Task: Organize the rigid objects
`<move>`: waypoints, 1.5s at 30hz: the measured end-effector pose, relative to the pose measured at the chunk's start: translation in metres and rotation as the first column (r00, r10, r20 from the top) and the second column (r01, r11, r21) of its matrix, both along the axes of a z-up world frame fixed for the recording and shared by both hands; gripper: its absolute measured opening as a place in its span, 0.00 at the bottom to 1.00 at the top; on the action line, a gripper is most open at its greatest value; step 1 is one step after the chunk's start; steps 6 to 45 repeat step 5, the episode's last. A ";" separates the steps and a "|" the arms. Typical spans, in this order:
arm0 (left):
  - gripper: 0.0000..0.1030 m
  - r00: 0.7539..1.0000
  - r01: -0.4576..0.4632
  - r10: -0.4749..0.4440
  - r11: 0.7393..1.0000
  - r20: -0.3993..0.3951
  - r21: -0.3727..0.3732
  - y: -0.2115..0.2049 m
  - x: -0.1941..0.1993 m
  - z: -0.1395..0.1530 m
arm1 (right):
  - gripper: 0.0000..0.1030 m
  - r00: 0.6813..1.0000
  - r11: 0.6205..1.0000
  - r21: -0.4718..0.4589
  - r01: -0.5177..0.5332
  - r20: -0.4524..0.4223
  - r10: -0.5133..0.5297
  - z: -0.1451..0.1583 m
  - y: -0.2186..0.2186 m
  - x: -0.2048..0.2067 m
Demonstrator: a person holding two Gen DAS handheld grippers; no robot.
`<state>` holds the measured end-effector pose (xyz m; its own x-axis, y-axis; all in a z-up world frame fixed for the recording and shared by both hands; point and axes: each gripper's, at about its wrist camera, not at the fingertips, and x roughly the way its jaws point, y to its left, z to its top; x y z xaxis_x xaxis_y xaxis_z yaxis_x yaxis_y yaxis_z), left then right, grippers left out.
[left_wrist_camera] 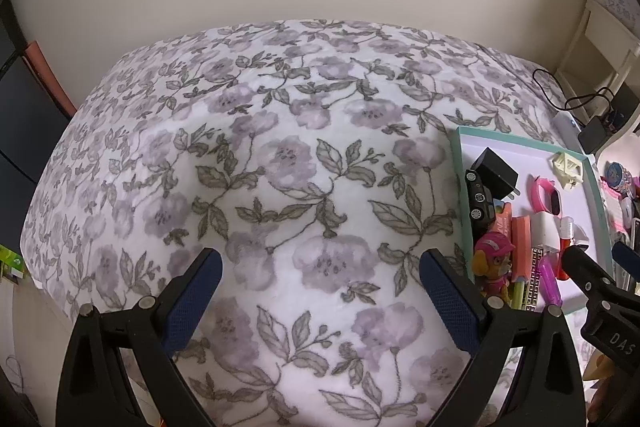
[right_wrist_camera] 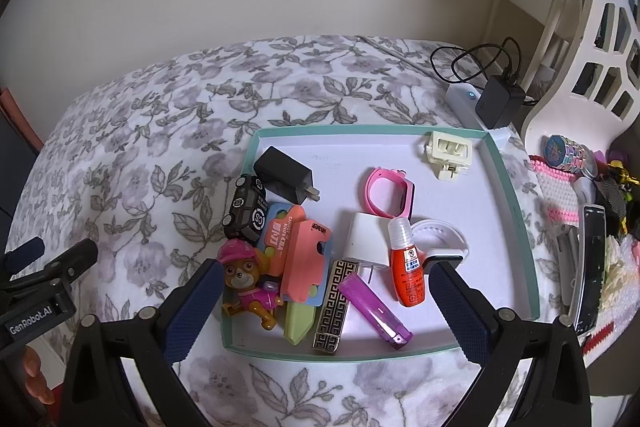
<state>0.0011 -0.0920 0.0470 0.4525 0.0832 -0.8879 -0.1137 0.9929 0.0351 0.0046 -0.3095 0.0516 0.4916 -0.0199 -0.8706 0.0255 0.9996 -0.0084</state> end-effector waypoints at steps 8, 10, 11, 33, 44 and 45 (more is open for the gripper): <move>0.96 1.000 0.011 -0.011 1.000 0.006 -0.005 -0.002 0.000 0.000 | 1.00 1.000 1.000 -0.001 0.001 -0.001 -0.001 0.000 0.000 0.000; 0.96 1.000 0.011 -0.011 1.000 0.006 -0.005 -0.002 0.000 0.000 | 1.00 1.000 1.000 -0.001 0.001 -0.001 -0.001 0.000 0.000 0.000; 0.96 1.000 0.011 -0.011 1.000 0.006 -0.005 -0.002 0.000 0.000 | 1.00 1.000 1.000 -0.001 0.001 -0.001 -0.001 0.000 0.000 0.000; 0.96 1.000 0.011 -0.011 1.000 0.006 -0.005 -0.002 0.000 0.000 | 1.00 1.000 1.000 -0.001 0.001 -0.001 -0.001 0.000 0.000 0.000; 0.96 1.000 0.011 -0.011 1.000 0.006 -0.005 -0.002 0.000 0.000 | 1.00 1.000 1.000 -0.001 0.001 -0.001 -0.001 0.000 0.000 0.000; 0.96 1.000 0.011 -0.011 1.000 0.006 -0.005 -0.002 0.000 0.000 | 1.00 1.000 1.000 -0.001 0.001 -0.001 -0.001 0.000 0.000 0.000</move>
